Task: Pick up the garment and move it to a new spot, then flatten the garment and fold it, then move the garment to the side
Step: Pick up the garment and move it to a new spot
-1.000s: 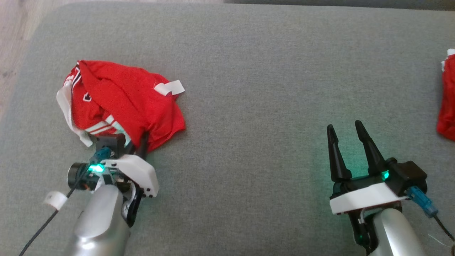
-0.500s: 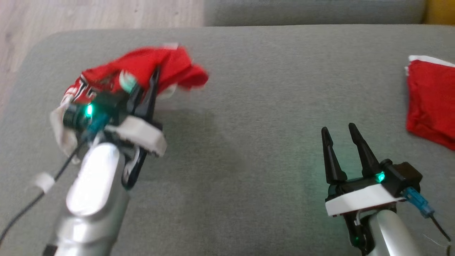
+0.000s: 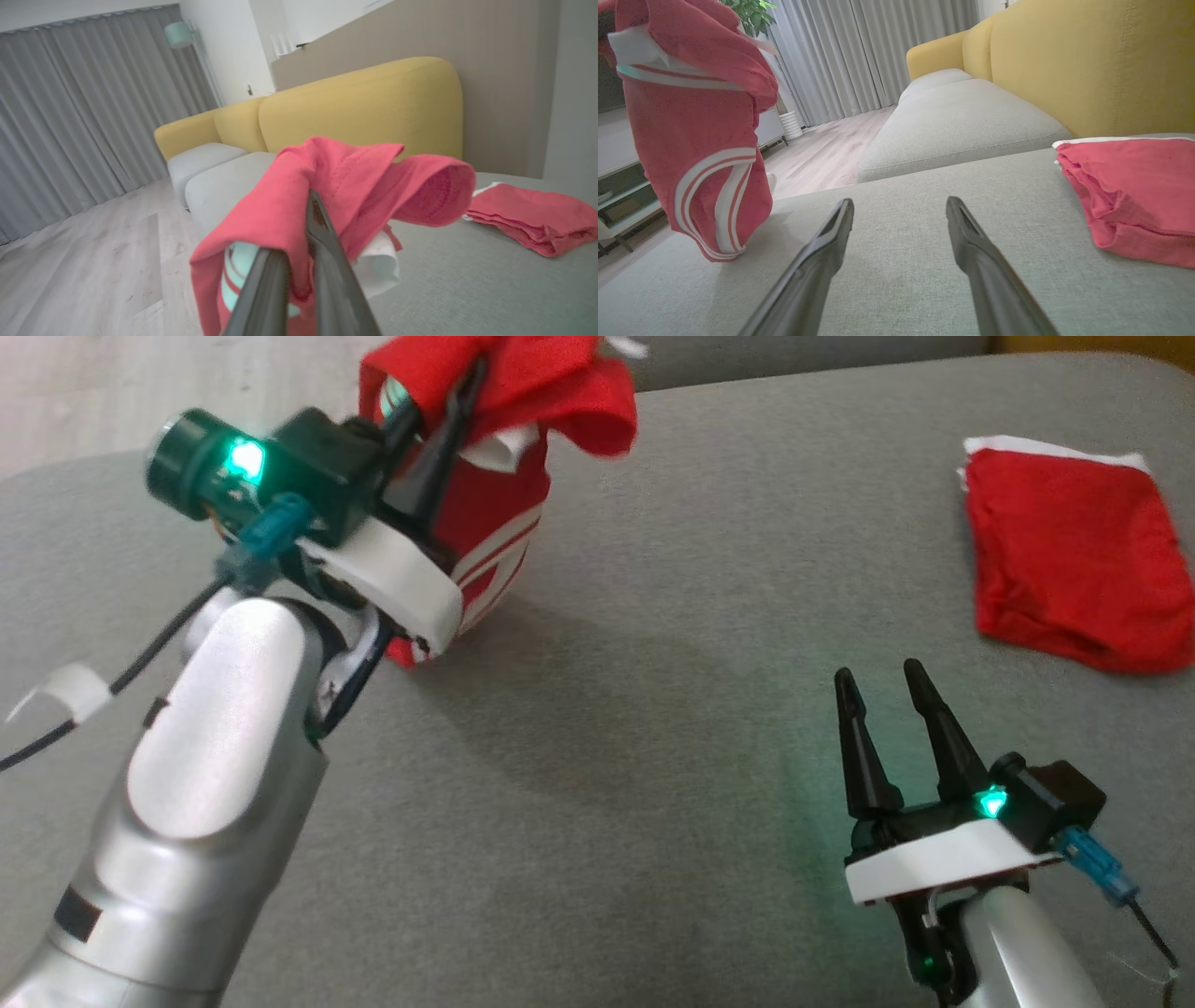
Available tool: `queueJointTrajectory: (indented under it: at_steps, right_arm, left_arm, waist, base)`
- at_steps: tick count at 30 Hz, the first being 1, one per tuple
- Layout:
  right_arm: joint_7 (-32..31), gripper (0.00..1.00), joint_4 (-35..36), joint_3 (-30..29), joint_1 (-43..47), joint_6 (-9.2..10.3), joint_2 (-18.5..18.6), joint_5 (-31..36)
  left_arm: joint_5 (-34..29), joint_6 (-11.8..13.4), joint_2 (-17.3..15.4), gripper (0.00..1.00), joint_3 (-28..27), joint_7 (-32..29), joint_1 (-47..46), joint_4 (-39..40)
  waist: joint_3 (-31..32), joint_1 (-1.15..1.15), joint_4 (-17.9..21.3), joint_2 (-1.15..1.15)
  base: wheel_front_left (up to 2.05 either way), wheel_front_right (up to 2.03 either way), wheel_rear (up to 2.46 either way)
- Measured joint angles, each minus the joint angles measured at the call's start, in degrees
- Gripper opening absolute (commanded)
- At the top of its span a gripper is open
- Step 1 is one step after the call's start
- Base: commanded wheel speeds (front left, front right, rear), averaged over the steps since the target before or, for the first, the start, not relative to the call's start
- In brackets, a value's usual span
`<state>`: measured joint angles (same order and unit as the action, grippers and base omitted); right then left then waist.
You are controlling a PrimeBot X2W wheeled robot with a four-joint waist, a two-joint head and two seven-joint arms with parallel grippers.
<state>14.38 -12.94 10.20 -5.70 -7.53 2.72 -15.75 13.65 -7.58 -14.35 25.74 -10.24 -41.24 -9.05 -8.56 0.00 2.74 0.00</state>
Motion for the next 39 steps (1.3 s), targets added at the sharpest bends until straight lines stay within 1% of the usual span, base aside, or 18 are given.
queueJointTrajectory:
  at_steps: [4,10,11,12,13,15,18,20,24,27,30,31,32,35,39]
  right_arm:
    - [0.00,1.00,0.20,0.52,-0.63,0.00,0.00,-0.42]
    - [0.00,1.00,0.59,1.62,-2.25,0.00,0.01,-1.32]
    - [0.00,1.00,0.65,1.80,-2.35,0.00,0.01,-1.44]
    - [0.00,1.00,0.71,1.86,-2.41,0.00,0.01,-1.48]
    - [0.00,1.00,0.76,1.94,-2.46,0.00,0.01,-1.48]
    - [0.00,1.00,0.85,2.03,-2.50,0.00,0.01,-1.48]
    - [0.00,1.00,0.89,1.98,-2.51,0.00,0.01,-1.49]
    - [0.00,1.00,0.91,1.75,-2.51,0.00,0.01,-1.49]
    - [0.00,1.00,0.97,0.35,-2.52,0.00,0.02,-1.37]
    - [0.00,1.00,0.97,-0.20,-2.50,-0.01,0.01,-1.10]
    - [0.01,1.00,0.99,-1.94,-2.43,0.00,0.01,-0.33]
    - [0.01,1.00,0.99,-1.94,-2.43,0.00,0.01,-0.33]
    - [0.01,1.00,1.02,-2.74,-2.33,0.00,0.02,-0.01]
    - [0.01,1.00,1.02,-4.17,-1.65,0.00,0.01,1.15]
    - [0.01,1.00,1.00,-5.61,-0.46,0.00,0.00,2.23]
  left_arm:
    - [1.32,-0.01,-0.63,0.00,3.07,-1.33,-0.03,-0.08]
    - [2.58,-0.01,-0.63,0.00,8.11,-0.93,-0.53,-2.33]
    - [2.60,-0.01,-0.56,0.16,9.09,-0.25,-0.97,-2.94]
    - [2.99,-0.01,-0.38,0.49,10.29,0.66,-1.58,-3.48]
    - [3.42,-0.01,-0.25,1.00,11.47,1.57,-2.33,-4.14]
    - [3.49,-0.01,0.11,1.00,13.17,3.61,-3.98,-5.94]
    - [3.33,0.01,0.66,1.00,13.22,7.27,-6.14,-9.39]
    - [2.85,0.74,0.58,1.00,12.73,9.79,-6.95,-11.49]
    - [2.94,2.47,0.37,1.00,11.05,13.46,-6.99,-14.11]
    - [3.58,3.81,-0.20,1.00,9.34,15.85,-6.26,-14.51]
    - [4.93,5.54,-1.15,1.00,7.43,17.68,-3.77,-13.80]
    - [4.93,5.54,-1.15,1.00,7.43,17.68,-3.77,-13.80]
    - [5.45,6.17,-1.47,1.00,6.94,18.25,-2.46,-13.36]
    - [6.75,7.78,-2.14,1.00,5.64,19.42,2.36,-11.79]
    - [8.90,10.17,-2.22,1.00,5.35,20.13,10.22,-9.27]
  waist:
    - [-0.46,0.00,2.17,0.00]
    - [-1.59,0.00,5.88,0.00]
    - [-1.82,0.00,6.46,0.00]
    - [-2.09,0.00,7.04,0.00]
    - [-2.35,0.00,7.54,0.00]
    - [-2.90,0.00,8.38,0.00]
    - [-3.60,0.01,9.05,0.00]
    - [-3.73,0.01,8.99,0.00]
    - [-3.52,0.00,7.61,0.00]
    - [-3.03,0.00,5.97,0.00]
    - [-2.30,0.00,3.88,0.00]
    - [-2.30,0.00,3.88,0.00]
    - [-2.03,0.00,3.06,0.00]
    - [-1.18,0.00,0.47,0.00]
    - [0.22,-0.01,-2.85,0.00]
  base:
    - [0.00,0.00,0.00]
    - [0.00,0.00,0.00]
    - [0.00,0.00,0.00]
    - [0.00,0.00,0.00]
    - [0.00,0.00,0.00]
    - [0.00,0.00,0.00]
    - [0.00,0.00,0.00]
    - [0.00,0.00,0.00]
    - [0.00,0.00,0.00]
    - [0.00,0.00,0.00]
    - [0.00,0.00,0.00]
    - [0.00,0.00,0.00]
    - [0.00,0.00,0.00]
    - [0.00,0.00,0.00]
    - [0.00,0.00,0.00]
